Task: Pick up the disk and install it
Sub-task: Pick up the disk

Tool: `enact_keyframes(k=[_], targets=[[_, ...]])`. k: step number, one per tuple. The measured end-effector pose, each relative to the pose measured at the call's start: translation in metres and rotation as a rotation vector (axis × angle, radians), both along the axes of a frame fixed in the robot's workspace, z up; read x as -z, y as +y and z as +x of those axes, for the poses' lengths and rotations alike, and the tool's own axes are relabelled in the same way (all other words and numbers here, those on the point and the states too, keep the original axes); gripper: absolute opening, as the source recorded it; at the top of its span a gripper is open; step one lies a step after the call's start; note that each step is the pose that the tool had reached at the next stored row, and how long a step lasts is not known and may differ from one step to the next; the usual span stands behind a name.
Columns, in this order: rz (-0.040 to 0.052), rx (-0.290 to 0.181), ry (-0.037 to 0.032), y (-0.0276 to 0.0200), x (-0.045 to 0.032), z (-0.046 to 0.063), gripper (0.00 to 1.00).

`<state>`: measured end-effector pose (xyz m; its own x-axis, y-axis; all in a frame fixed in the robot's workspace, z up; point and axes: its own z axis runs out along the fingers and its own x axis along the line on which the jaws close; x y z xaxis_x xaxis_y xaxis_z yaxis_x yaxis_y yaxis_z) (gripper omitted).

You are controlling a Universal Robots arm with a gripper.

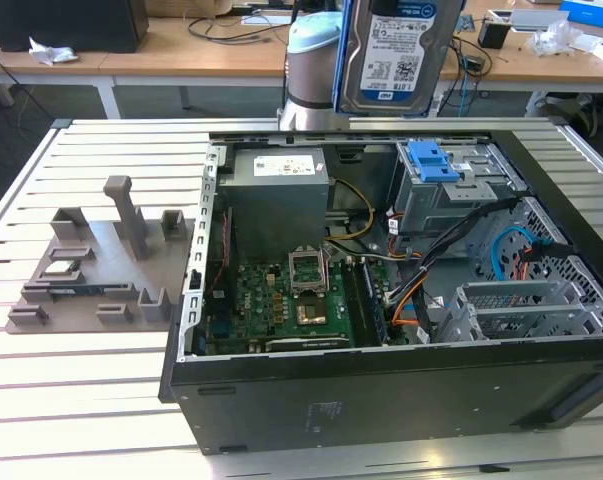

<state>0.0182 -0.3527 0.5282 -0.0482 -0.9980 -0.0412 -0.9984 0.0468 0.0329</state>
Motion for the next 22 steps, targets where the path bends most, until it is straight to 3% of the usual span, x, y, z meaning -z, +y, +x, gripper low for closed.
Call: enact_keyframes(k=[22], targets=[[-0.0002,0.000,0.0000,0.0000,0.0087,0.031,0.37]])
